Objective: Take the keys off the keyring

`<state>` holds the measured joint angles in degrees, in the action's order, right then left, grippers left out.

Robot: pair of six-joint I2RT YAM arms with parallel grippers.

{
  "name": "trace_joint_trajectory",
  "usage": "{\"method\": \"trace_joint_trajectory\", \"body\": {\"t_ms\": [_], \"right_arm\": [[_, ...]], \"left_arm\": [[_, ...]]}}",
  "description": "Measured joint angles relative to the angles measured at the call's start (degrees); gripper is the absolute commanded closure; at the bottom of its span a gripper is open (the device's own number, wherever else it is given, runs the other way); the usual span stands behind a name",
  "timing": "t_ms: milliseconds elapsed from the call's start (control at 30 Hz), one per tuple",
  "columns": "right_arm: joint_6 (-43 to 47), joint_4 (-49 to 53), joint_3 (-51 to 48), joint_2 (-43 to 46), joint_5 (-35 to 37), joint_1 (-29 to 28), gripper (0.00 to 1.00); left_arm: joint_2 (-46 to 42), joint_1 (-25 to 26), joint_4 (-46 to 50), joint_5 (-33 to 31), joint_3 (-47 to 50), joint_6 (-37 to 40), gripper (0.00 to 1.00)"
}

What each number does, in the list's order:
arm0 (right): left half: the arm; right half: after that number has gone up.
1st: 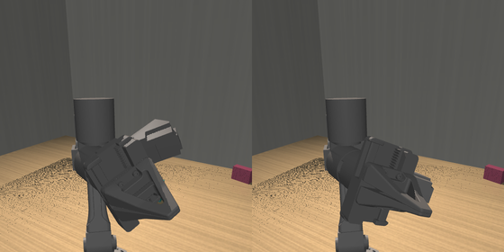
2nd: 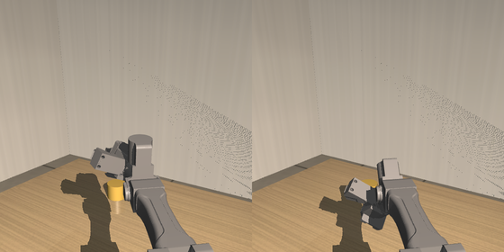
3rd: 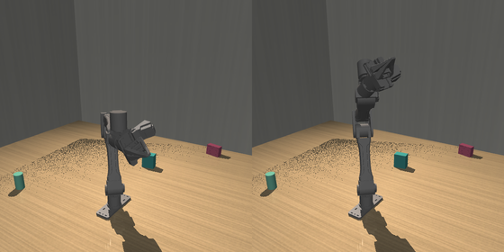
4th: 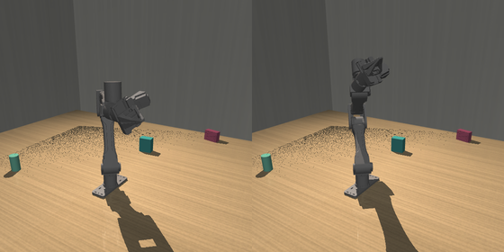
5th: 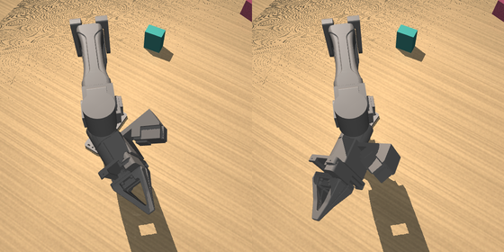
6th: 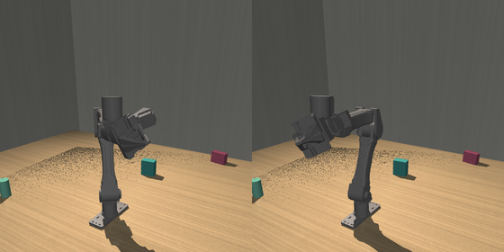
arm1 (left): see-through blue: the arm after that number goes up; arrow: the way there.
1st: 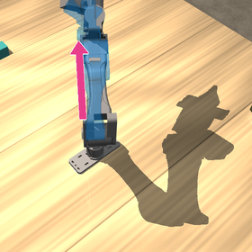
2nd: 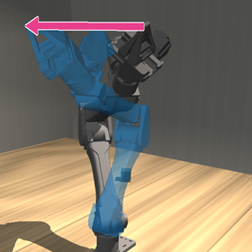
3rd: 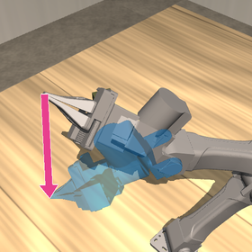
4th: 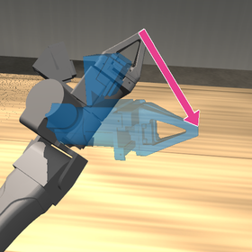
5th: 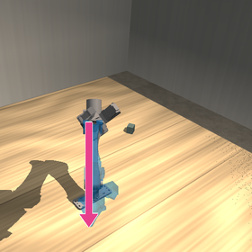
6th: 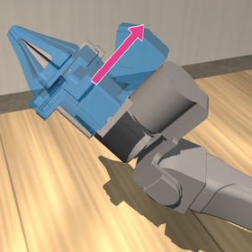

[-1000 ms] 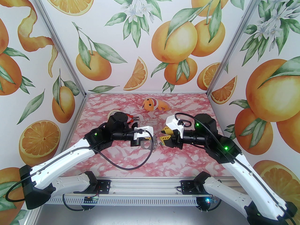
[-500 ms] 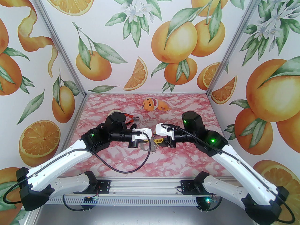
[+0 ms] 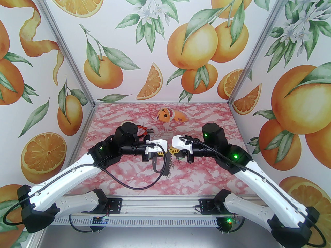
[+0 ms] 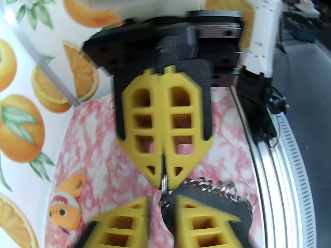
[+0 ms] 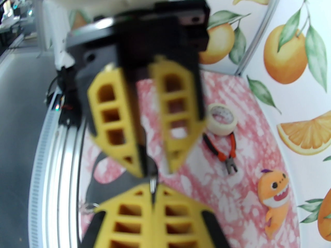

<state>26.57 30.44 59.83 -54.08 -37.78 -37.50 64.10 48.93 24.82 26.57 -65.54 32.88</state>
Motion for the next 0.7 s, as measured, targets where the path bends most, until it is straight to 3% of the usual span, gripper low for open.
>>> {"method": "trace_joint_trajectory", "body": {"t_ms": [67, 267, 467, 600, 700], "right_arm": [[-4.17, -2.14, -1.44, 1.18, 1.64, 0.00, 1.00], [-15.74, -6.36, -3.08, 1.57, 5.49, -0.74, 1.00], [-25.86, -12.92, -6.69, 1.29, 10.40, -1.49, 1.00], [-29.27, -17.59, -10.95, 1.44, 12.74, -1.62, 1.00], [-30.53, -18.93, -12.46, 1.57, 14.05, -1.79, 1.00]], "left_arm": [[-1.86, -1.01, -1.18, -2.21, 0.37, -2.19, 0.65], [-8.66, -1.88, -6.71, -4.44, 3.65, -9.88, 0.64], [-8.55, -0.46, -17.68, -4.87, 12.04, -19.21, 0.71], [-6.10, -0.37, -21.92, -4.63, 14.71, -23.17, 0.80], [-4.85, -0.37, -23.69, -4.66, 14.91, -24.52, 0.80]]}}
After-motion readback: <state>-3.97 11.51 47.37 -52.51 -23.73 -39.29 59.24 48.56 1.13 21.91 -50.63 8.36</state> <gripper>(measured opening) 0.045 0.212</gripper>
